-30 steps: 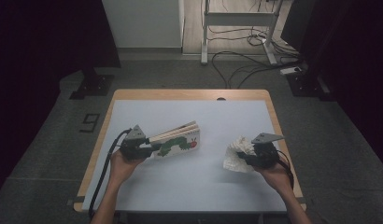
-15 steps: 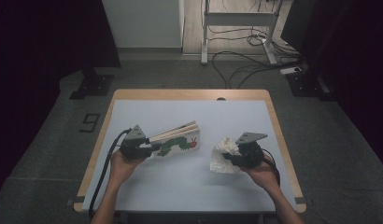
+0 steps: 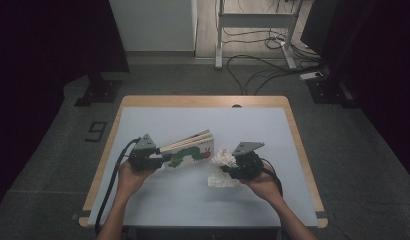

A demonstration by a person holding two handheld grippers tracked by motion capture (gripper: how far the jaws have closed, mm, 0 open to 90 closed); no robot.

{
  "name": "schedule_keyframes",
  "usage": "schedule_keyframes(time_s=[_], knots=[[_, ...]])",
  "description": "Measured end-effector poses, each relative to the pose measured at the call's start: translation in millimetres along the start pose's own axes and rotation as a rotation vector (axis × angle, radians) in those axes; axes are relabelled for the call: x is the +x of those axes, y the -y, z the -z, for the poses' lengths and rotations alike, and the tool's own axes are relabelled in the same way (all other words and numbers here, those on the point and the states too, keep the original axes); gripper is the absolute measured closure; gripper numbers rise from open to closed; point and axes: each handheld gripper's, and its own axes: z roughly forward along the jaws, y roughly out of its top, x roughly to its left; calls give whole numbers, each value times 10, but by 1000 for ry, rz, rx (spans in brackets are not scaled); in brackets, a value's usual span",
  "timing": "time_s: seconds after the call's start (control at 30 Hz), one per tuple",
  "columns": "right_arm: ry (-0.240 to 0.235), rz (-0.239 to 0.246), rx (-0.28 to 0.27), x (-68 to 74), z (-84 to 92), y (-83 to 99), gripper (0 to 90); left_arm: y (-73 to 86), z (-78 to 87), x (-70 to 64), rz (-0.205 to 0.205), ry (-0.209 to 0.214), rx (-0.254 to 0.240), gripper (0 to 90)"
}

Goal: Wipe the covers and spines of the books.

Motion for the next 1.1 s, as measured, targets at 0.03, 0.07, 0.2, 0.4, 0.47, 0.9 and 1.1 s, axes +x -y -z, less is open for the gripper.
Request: schedule_keyframes(time_s=[0.03,0.07,0.2,0.4,0.47,0.9,1.1], knots=[[-8,6,-1,26,-26,-25,577,0,1,0,0,0,1,601],[-12,11,-1,41,-43,-39,577,0,0,1,0,0,0,602],[-32,33,-3,126,-132,-117,576,-1,1,3,0,1,1,602],[-62,68,-5,261,-260,-237,577,-2,2,3,-1,2,2,603],[-72,79,-5,309,-303,-276,577,-2,2,2,-2,2,2,603],[-135,139,1,589,-583,-466,577,-2,3,5,-5,4,4,603],[-155,162,-2,713,-694,-529,577,-2,2,4,-4,4,3,603]])
